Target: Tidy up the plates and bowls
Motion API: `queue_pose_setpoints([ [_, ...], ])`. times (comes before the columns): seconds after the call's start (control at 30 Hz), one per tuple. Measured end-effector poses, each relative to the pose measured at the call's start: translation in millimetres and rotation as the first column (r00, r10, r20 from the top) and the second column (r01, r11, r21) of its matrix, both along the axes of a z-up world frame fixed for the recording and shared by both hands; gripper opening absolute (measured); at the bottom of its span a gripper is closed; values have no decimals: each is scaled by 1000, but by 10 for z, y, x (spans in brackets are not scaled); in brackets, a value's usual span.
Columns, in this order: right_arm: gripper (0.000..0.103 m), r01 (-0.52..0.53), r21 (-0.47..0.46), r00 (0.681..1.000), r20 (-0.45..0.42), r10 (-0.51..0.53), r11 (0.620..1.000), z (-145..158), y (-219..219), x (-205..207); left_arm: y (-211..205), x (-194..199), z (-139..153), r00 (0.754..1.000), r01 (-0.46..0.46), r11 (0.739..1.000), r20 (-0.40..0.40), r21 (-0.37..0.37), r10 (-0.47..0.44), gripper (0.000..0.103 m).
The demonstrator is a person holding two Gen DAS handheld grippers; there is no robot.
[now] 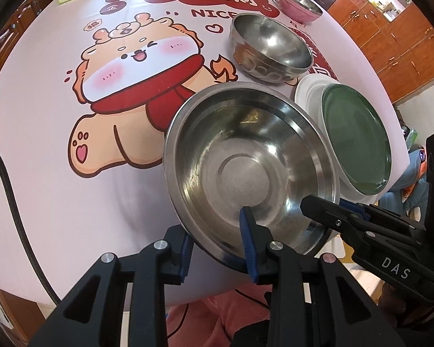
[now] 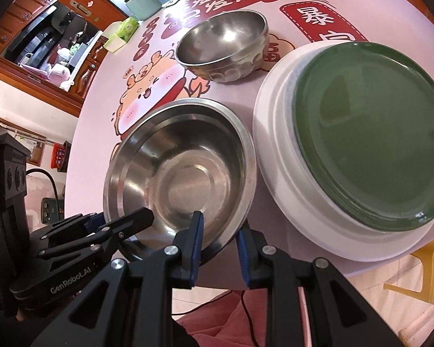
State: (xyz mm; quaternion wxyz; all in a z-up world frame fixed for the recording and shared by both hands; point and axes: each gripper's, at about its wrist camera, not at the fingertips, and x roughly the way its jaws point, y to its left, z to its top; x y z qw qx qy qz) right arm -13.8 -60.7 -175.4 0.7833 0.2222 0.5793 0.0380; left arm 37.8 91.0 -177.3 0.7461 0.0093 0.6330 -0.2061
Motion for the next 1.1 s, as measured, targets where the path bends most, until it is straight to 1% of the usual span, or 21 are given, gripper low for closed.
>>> queue_pose_setpoints([
  [0.2,24,-3,-18,1000,-21,2,1000,-29,-18,26,-32,72,-8,1000,16,1000,15,15,-17,30],
  [0.4,26,11,-37,999,-29,-12,999,-21,-36,22,13,136,-28,1000,-3,999,17,36,3,31],
  [0.47,30,31,-31,999,-27,-31,999,-9,-75,-4,49,150,-20,1000,-8,999,20,33,7,32],
  [0.53,40,51,-30,998,-26,-52,998,2,-118,-29,73,155,7,999,-9,999,32,33,8,32],
  [0.6,43,71,-26,997,-21,-71,997,22,-156,-60,78,156,39,999,-8,1000,43,29,7,33],
  [0.7,45,90,-29,996,-5,-90,996,63,-191,-109,72,155,59,999,-8,1000,53,25,7,35],
  [0.8,46,92,-34,996,15,-92,995,112,-202,-176,53,152,74,998,-11,1000,63,11,10,40],
  [0.87,47,88,-35,996,32,-87,995,141,-196,-228,67,160,101,997,-14,1000,73,2,14,46],
  [0.93,51,90,-38,995,47,-88,995,171,-190,-286,91,169,133,996,-24,1000,85,-5,24,49],
  [1.0,51,98,-32,993,74,-95,995,226,-203,-361,119,166,164,995,-36,999,91,-11,37,51],
  [1.03,51,105,-29,990,92,-102,994,261,-218,-401,128,166,171,995,-42,999,94,-11,43,54],
  [1.1,51,128,-27,984,129,-123,991,333,-251,-463,155,152,194,994,-51,999,101,-15,52,55],
])
